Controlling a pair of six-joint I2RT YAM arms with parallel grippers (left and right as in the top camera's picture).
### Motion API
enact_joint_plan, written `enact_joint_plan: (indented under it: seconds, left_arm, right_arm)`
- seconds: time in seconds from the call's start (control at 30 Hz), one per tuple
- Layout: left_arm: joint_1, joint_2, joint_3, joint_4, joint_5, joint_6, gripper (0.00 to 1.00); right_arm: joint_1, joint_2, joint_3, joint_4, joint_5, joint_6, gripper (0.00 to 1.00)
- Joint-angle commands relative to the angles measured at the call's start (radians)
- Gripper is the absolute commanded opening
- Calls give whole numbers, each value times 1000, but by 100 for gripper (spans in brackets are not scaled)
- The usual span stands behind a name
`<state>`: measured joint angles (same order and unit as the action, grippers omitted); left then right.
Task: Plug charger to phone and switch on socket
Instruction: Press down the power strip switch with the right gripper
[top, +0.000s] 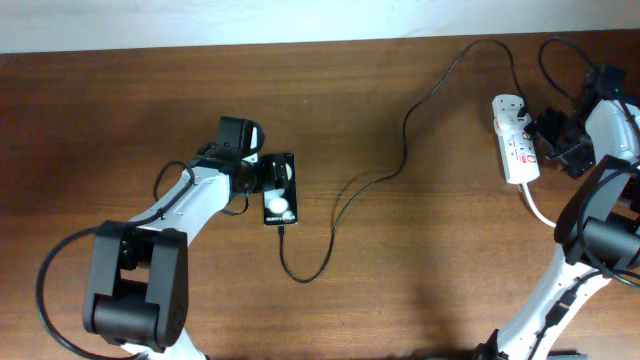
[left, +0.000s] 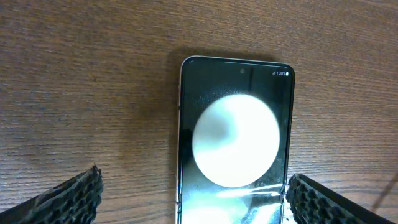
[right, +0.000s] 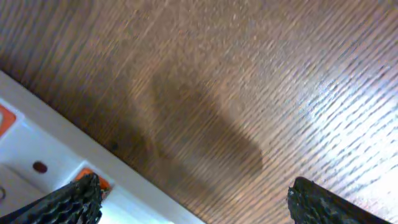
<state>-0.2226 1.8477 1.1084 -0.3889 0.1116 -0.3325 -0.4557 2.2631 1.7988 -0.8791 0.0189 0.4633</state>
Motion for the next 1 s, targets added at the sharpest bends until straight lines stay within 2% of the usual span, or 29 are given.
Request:
enact_joint_plan:
  seconds: [0.0, 0.97]
  left_arm:
    - [-4, -24, 16, 2, -4, 5, 99]
    - [-4, -24, 16, 2, -4, 5, 99]
  right_arm:
    - [30, 48, -24, 15, -13, -15, 99]
    - [109, 50, -72, -35, -34, -14, 99]
